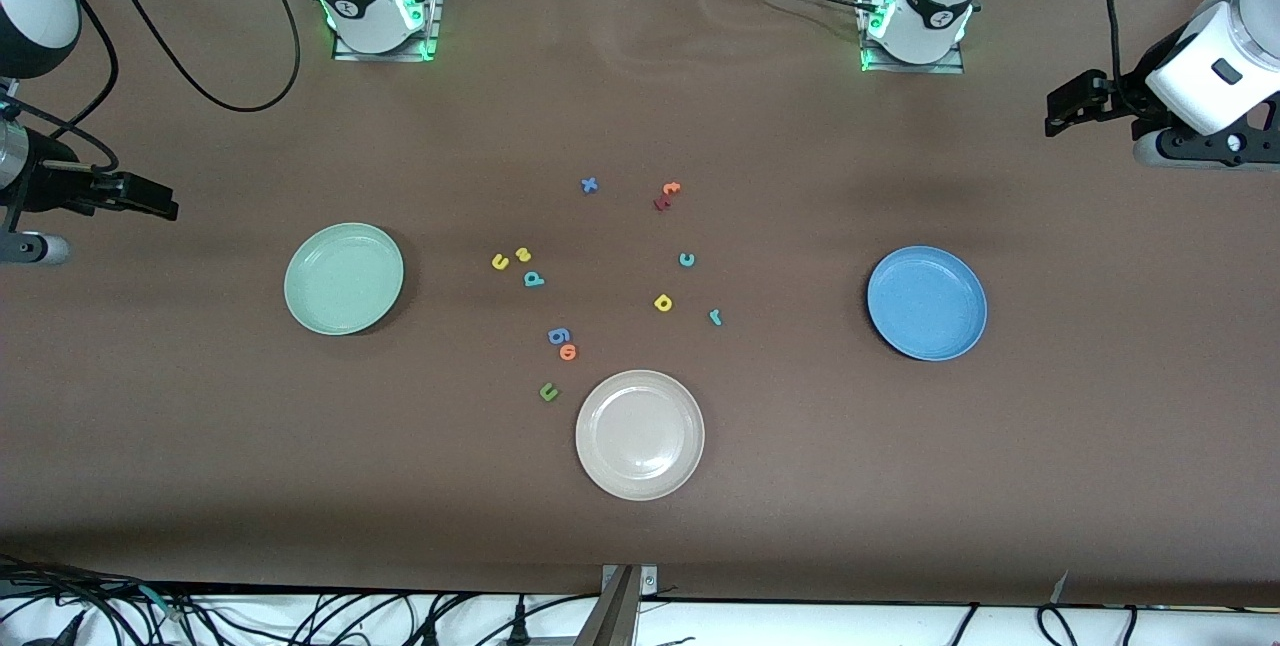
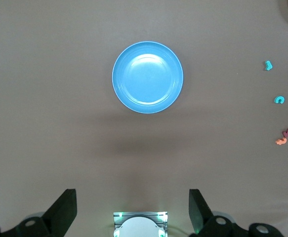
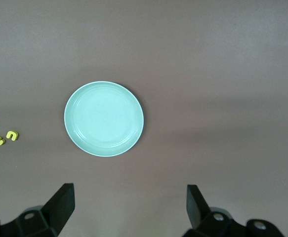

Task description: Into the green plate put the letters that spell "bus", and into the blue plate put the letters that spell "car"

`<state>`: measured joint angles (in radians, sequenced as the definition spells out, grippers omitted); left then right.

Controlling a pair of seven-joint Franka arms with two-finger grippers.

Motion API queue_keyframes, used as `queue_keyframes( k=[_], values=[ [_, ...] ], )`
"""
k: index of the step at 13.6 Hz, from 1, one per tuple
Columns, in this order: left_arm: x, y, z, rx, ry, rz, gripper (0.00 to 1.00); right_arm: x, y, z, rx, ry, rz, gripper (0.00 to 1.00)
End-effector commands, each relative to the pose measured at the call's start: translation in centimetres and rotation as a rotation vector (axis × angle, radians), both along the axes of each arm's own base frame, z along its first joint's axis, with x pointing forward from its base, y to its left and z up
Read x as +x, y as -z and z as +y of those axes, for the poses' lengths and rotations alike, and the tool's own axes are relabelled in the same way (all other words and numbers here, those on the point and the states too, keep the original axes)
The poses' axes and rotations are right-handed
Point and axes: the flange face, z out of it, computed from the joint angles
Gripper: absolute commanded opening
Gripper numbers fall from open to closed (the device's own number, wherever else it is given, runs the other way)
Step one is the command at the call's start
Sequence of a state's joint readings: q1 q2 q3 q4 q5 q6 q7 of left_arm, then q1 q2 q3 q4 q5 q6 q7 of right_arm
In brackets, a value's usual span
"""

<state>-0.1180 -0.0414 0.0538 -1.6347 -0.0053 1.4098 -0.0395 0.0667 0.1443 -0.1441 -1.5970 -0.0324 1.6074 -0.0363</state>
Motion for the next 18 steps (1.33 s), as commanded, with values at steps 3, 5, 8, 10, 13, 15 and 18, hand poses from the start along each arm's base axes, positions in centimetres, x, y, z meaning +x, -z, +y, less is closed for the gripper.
queue_keyframes(
  k=[3,5,8,10,13,15,18],
  values=[
    [0.0,0.0,0.0,0.012,-0.003,-0.003,1.00,-0.1,-0.4,0.2,0.009,0.009,-0.011,1.00],
    [0.1,0.1,-0.3,0.013,-0.001,-0.002,1.00,-0.1,-0.4,0.2,0.009,0.008,-0.011,1.00],
    [0.2,0.0,-0.4,0.013,-0.004,-0.014,1.00,0.4,-0.7,0.5,0.005,-0.007,-0.019,1.00],
    [0.4,0.2,-0.7,0.014,-0.027,-0.014,1.00,0.5,-0.5,0.9,0.008,-0.009,-0.016,1.00],
    [0.4,0.1,-0.4,0.015,-0.039,-0.016,1.00,0.6,-0.4,4.1,0.001,0.014,-0.018,1.00],
    [0.3,0.6,-0.4,0.016,-0.038,-0.002,1.00,0.6,0.0,7.5,-0.017,0.104,-0.015,1.00],
    [0.1,0.4,-0.3,0.016,-0.039,0.003,1.00,0.8,1.9,12.6,-0.036,0.135,0.003,1.00]
  ],
)
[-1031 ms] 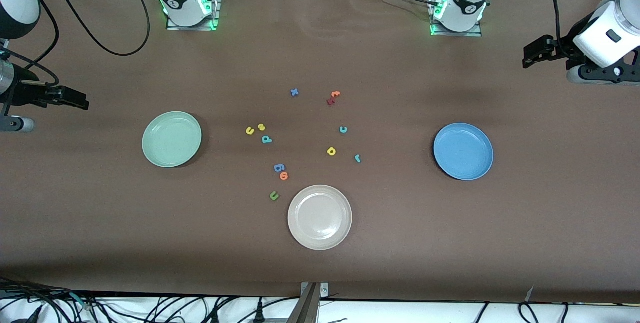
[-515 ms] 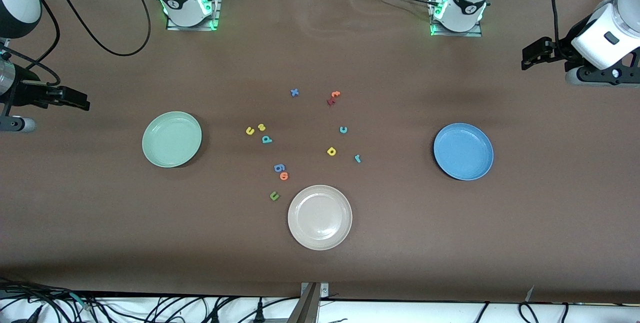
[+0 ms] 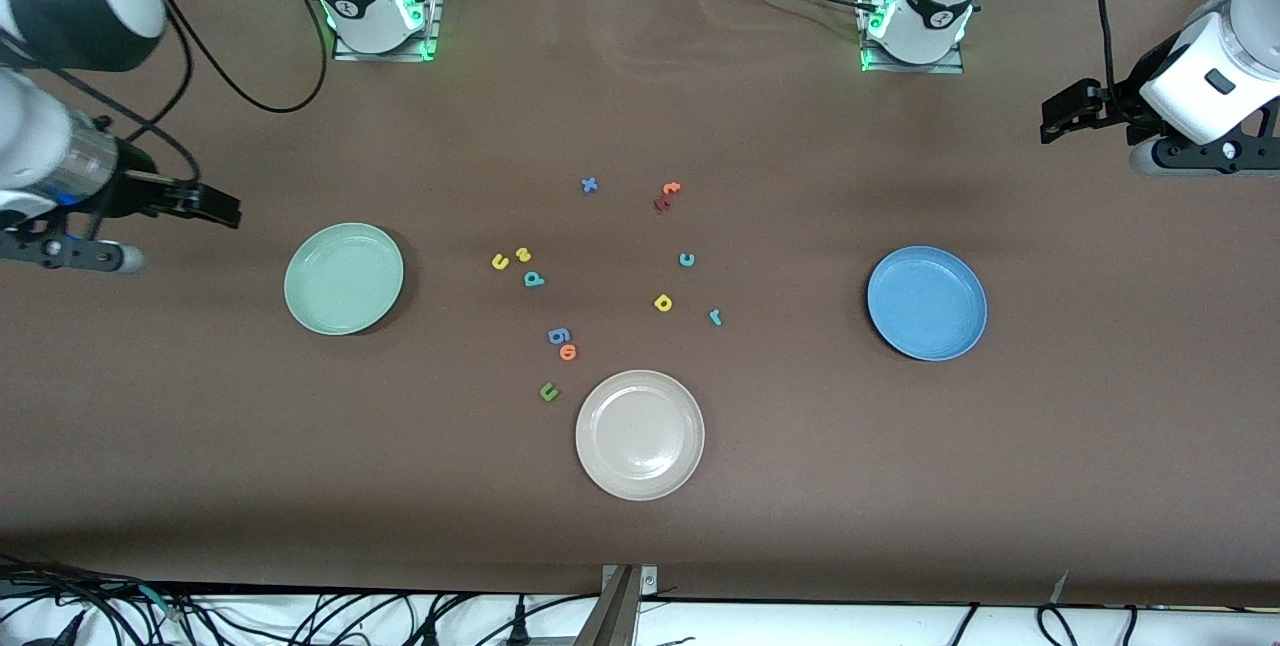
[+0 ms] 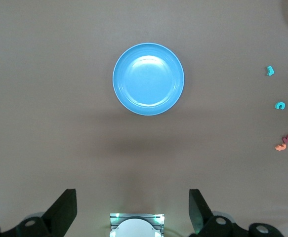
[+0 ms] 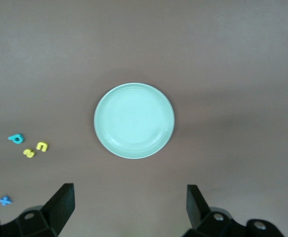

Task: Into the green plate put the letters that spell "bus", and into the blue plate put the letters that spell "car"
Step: 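Reach the right gripper toward a yellow letter beside the green plate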

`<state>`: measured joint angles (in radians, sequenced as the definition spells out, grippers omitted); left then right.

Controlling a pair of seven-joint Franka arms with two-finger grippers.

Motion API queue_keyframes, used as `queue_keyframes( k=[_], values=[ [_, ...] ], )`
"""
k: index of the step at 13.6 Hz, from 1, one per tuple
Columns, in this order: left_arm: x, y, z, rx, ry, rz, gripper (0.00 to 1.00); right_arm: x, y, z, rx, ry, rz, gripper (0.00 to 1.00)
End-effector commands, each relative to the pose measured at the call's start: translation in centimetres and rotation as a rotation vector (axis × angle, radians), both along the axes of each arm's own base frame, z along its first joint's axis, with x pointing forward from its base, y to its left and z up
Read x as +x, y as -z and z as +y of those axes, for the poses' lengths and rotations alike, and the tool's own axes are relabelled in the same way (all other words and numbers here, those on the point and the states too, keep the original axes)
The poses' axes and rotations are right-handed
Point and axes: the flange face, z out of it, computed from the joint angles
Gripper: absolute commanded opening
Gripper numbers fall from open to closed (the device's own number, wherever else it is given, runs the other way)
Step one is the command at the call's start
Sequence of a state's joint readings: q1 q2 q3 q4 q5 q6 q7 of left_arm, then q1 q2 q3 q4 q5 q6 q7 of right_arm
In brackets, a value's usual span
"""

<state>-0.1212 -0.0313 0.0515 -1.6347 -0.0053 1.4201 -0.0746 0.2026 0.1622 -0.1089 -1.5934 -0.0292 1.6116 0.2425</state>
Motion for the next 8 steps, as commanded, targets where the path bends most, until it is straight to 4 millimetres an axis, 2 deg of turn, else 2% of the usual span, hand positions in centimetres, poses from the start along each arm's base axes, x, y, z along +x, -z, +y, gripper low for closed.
queue_keyframes(
  k=[1,4,6,8],
  values=[
    [-0.2,0.0,0.0,0.009,-0.010,0.003,1.00,0.5,1.8,4.3,-0.008,0.064,0.009,0.99],
    [-0.2,0.1,0.0,0.008,-0.010,0.006,1.00,1.0,5.2,9.5,-0.009,0.193,0.000,0.99],
    [-0.2,0.2,-0.1,0.005,-0.012,0.008,1.00,0.7,8.0,12.0,-0.027,0.227,0.007,0.99],
    [-0.3,0.1,-0.1,0.005,-0.012,0.008,1.00,0.1,11.3,13.5,-0.021,0.269,-0.025,0.99]
  ],
)
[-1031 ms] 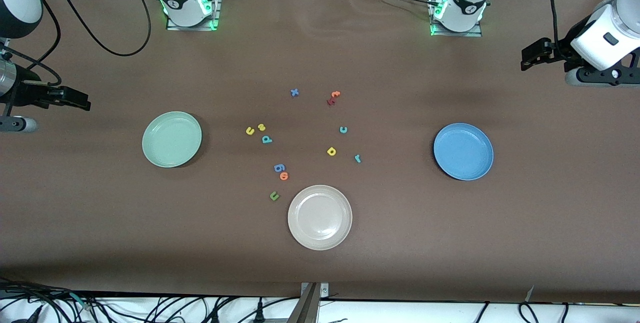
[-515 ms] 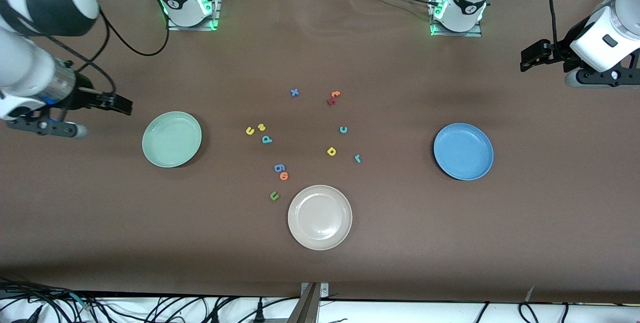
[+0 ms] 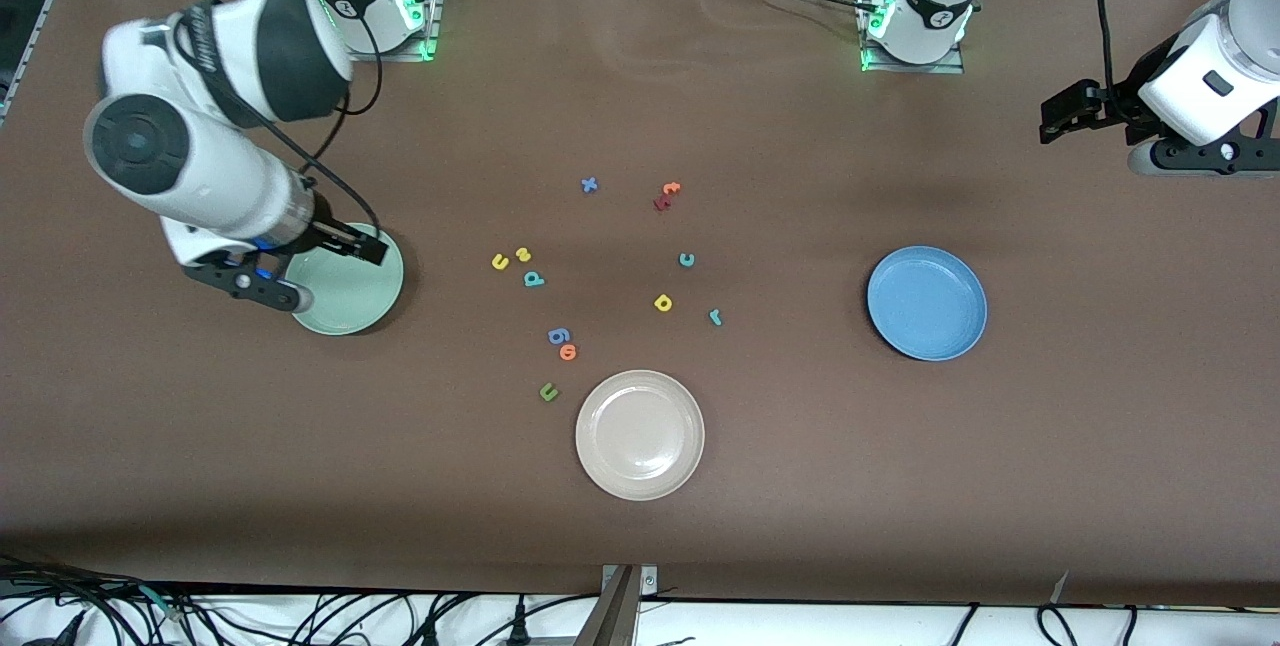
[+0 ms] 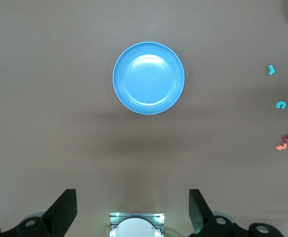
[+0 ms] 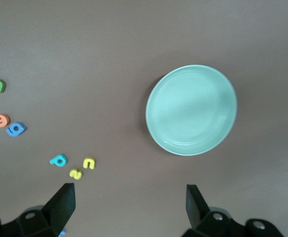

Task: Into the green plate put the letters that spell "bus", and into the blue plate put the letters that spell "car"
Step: 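Reach the right gripper toward a yellow letter beside the green plate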

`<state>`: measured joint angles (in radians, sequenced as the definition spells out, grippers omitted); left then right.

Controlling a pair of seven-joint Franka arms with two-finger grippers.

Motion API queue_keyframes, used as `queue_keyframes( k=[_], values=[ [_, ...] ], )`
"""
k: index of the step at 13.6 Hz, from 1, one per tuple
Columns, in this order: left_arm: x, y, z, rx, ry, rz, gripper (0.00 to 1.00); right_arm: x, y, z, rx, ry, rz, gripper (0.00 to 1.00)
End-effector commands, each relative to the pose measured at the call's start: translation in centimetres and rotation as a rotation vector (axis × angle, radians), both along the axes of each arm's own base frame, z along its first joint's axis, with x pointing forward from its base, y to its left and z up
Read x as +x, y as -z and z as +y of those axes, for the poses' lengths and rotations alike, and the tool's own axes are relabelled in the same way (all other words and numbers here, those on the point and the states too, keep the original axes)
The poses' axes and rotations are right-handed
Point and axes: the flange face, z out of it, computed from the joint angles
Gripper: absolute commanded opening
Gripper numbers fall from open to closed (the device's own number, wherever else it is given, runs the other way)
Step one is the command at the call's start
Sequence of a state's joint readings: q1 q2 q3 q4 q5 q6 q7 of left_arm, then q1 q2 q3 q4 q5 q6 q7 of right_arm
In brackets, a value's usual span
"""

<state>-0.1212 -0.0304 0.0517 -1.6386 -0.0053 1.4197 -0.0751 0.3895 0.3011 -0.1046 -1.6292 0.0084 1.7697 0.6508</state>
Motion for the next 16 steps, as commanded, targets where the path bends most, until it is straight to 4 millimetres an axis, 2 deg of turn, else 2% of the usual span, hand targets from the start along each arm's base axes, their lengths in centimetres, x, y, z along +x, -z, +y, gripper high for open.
queue_keyframes(
  k=[1,5,7,9,11,14,16],
  values=[
    [-0.3,-0.1,-0.1,0.005,-0.011,0.003,1.00,-1.3,3.9,1.3,0.018,0.070,-0.034,0.99],
    [-0.3,-0.2,-0.1,0.005,-0.011,0.001,1.00,-4.5,10.8,3.9,0.059,0.086,-0.059,0.99],
    [-0.1,0.0,-0.1,0.005,-0.009,0.001,1.00,-5.8,13.9,4.3,0.075,0.090,-0.070,0.99],
    [-0.1,0.0,0.0,0.005,-0.011,0.001,1.00,-6.8,16.4,5.4,0.080,0.113,-0.075,0.99],
    [0.7,0.9,0.0,0.005,-0.014,0.009,1.00,-7.9,18.8,6.6,0.094,0.096,-0.085,0.99],
    [1.5,2.3,-0.8,0.007,-0.016,0.018,1.00,-8.3,21.9,7.1,0.105,0.092,-0.104,0.99],
    [2.6,3.6,-2.3,-0.006,0.004,0.009,1.00,-8.4,23.1,7.7,0.113,0.114,-0.117,0.98]
  ],
)
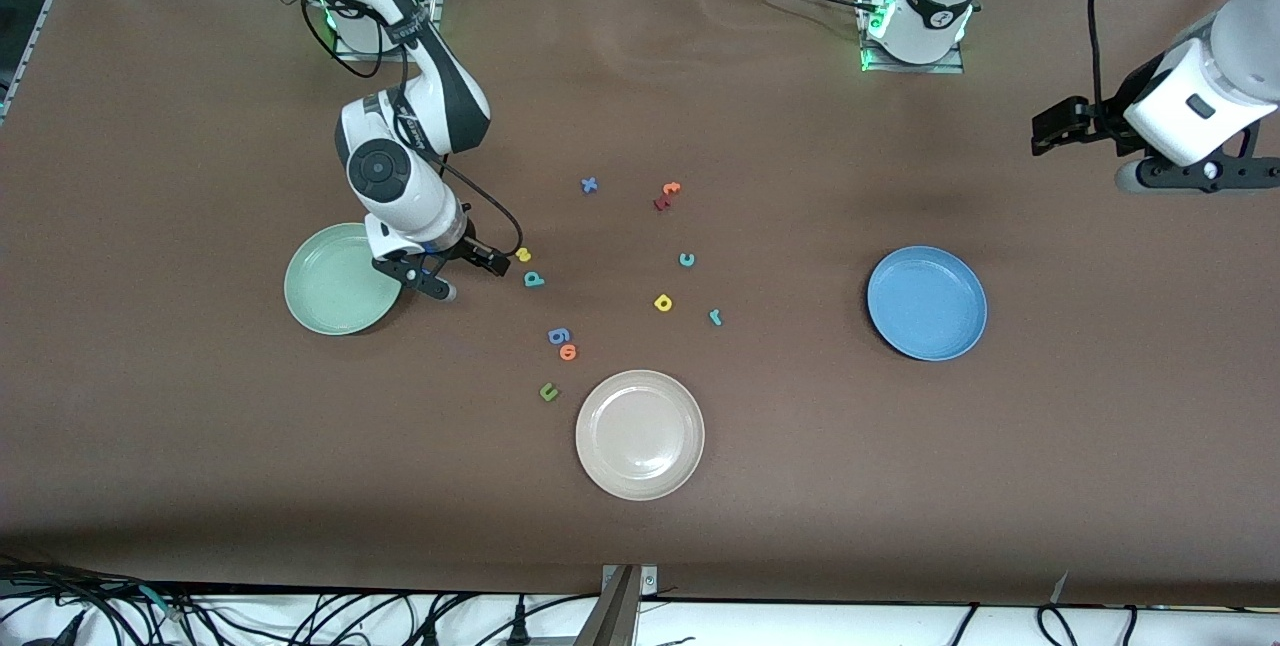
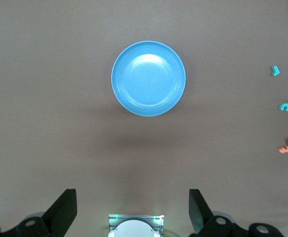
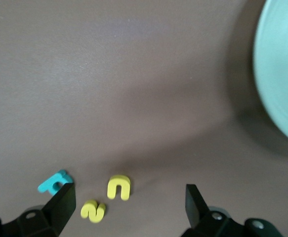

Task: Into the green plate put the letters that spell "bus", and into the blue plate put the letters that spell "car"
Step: 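Grasp the yellow letter with the right gripper while the left gripper reaches letters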

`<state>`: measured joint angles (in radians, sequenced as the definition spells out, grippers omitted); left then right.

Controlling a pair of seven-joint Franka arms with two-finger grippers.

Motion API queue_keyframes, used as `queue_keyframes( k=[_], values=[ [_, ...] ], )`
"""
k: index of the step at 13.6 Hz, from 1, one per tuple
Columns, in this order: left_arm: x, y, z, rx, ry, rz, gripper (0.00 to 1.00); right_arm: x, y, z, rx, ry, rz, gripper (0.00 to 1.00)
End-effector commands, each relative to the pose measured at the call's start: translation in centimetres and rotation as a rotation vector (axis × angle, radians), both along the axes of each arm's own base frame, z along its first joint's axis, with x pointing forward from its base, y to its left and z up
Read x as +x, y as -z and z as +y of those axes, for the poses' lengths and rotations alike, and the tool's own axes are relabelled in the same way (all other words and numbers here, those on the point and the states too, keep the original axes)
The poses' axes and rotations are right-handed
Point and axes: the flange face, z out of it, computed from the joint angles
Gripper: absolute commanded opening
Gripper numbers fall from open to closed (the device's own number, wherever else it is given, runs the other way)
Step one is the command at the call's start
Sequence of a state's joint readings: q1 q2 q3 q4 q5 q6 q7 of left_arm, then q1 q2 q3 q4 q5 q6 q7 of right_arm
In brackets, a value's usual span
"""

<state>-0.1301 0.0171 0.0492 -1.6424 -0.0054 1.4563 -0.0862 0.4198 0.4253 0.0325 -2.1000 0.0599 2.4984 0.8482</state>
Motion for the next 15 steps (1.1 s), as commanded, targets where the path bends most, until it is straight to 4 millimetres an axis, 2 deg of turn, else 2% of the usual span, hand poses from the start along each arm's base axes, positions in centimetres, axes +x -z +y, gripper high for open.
queue_keyframes(
  k=[1,4,6,7,9,13,15],
  values=[
    [1.4,1.8,-1.7,-0.011,0.007,-0.003,1.00,-0.5,1.3,1.6,0.030,0.035,-0.019,0.94],
    [2.1,2.6,-2.0,-0.013,0.009,-0.018,1.00,-0.8,2.5,1.6,0.029,0.037,-0.014,0.91],
    [2.8,3.6,-3.4,-0.015,0.028,-0.027,1.00,-1.0,2.9,1.5,0.026,0.044,-0.005,0.87],
    [3.3,4.2,-4.2,-0.017,0.039,-0.036,1.00,-1.1,3.1,1.4,0.022,0.067,0.000,0.81],
    [4.4,6.6,-7.4,-0.049,0.070,-0.043,1.00,-1.4,3.2,1.7,0.023,0.072,0.004,0.76],
    [5.3,11.8,-14.8,-0.039,0.116,-0.048,1.00,-1.5,3.9,1.7,0.020,0.074,0.015,0.73],
    [5.3,15.7,-19.0,-0.032,0.142,-0.044,1.00,-1.6,4.3,1.7,0.023,0.083,0.024,0.69]
  ],
)
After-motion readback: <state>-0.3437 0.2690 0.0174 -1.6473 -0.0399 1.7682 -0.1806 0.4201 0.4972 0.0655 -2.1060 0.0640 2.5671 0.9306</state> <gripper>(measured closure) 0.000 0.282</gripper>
